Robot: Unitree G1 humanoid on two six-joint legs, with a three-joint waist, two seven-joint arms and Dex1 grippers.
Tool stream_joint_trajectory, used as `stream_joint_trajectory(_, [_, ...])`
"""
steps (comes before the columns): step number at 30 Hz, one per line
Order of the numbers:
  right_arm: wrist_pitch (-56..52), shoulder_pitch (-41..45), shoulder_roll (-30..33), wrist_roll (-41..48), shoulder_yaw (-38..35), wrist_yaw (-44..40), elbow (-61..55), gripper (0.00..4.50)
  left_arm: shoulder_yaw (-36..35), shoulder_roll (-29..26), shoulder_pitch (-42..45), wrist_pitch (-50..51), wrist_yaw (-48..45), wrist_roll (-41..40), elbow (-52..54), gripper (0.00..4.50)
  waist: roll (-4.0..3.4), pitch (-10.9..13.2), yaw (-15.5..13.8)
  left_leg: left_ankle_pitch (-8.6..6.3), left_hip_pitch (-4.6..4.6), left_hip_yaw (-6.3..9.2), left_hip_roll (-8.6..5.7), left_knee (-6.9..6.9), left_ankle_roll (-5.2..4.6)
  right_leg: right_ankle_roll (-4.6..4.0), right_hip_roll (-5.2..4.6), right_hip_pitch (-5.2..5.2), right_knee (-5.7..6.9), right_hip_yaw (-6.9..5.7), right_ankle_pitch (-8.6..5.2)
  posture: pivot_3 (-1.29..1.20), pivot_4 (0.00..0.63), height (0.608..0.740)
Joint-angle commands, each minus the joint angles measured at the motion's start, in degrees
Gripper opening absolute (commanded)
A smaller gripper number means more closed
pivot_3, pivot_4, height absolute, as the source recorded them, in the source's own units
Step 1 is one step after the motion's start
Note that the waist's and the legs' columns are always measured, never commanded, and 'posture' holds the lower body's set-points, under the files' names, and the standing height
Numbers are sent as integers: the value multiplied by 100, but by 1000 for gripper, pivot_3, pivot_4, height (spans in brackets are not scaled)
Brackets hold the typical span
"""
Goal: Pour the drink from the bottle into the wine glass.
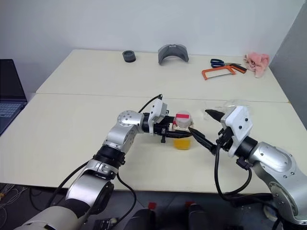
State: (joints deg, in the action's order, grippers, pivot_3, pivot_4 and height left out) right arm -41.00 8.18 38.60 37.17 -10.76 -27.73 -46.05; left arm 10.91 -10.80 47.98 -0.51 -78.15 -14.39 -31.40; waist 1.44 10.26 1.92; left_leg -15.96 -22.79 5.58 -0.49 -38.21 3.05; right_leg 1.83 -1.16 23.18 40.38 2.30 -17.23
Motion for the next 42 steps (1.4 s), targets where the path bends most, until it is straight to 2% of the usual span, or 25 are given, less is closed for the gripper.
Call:
stream_joint_trajectory(1, [-15, -18, 168, 258, -269, -145, -232, 3973, -90, 23, 157, -103, 23, -75, 111, 1692, 0, 0, -1, 0, -1, -1, 0, 0, 0, 0, 0, 0, 0, -1, 0, 0, 150, 740])
stream_joint_trajectory(6, [-10, -42, 351, 499, -400, -277, -223, 3973, -100, 27, 155, -109, 41, -82, 109, 1692, 0, 0, -1, 0, 0, -4, 0, 0, 0, 0, 0, -1, 0, -1, 0, 0, 150, 740])
stream_joint_trajectory(13, [11, 100, 169, 937, -320, -86, -262, 3973, -91, 52, 169, -123, 29, -87, 102, 1692, 0, 0, -1, 0, -1, -5, 0, 0, 0, 0, 0, -1, 0, 0, 0, 0, 150, 740])
stream_joint_trajectory(15, [-16, 237, 74, 962, -226, 66, -230, 4347, -94, 69, 184, -126, 30, -94, 96, 1692, 0, 0, 1, 0, 0, -5, 1, -1, 0, 0, 0, -1, 0, 0, 0, 0, 150, 740])
stream_joint_trajectory(16, [-34, 316, 41, 953, -166, 138, -215, 4491, -95, 78, 188, -127, 31, -97, 96, 1692, 0, 0, 2, 0, 0, -5, 1, -1, 0, 0, 0, -1, 0, 2, 0, 0, 150, 740])
stream_joint_trajectory(26, [-323, 1046, -10, 631, 593, 439, 122, 4500, -80, 186, 246, -218, -33, -86, -22, 1691, 0, 0, -5, 0, 0, -3, 1, -1, 0, 0, 0, -1, -1, -1, 0, 0, 150, 740])
stream_joint_trajectory(42, [-43, 1283, -231, 121, 880, 173, 780, 4500, -66, 199, 245, -298, -51, -65, -74, 1691, 0, 0, -2, 0, -1, -2, 1, -1, 0, 0, -1, -1, -1, -1, 0, 0, 150, 740])
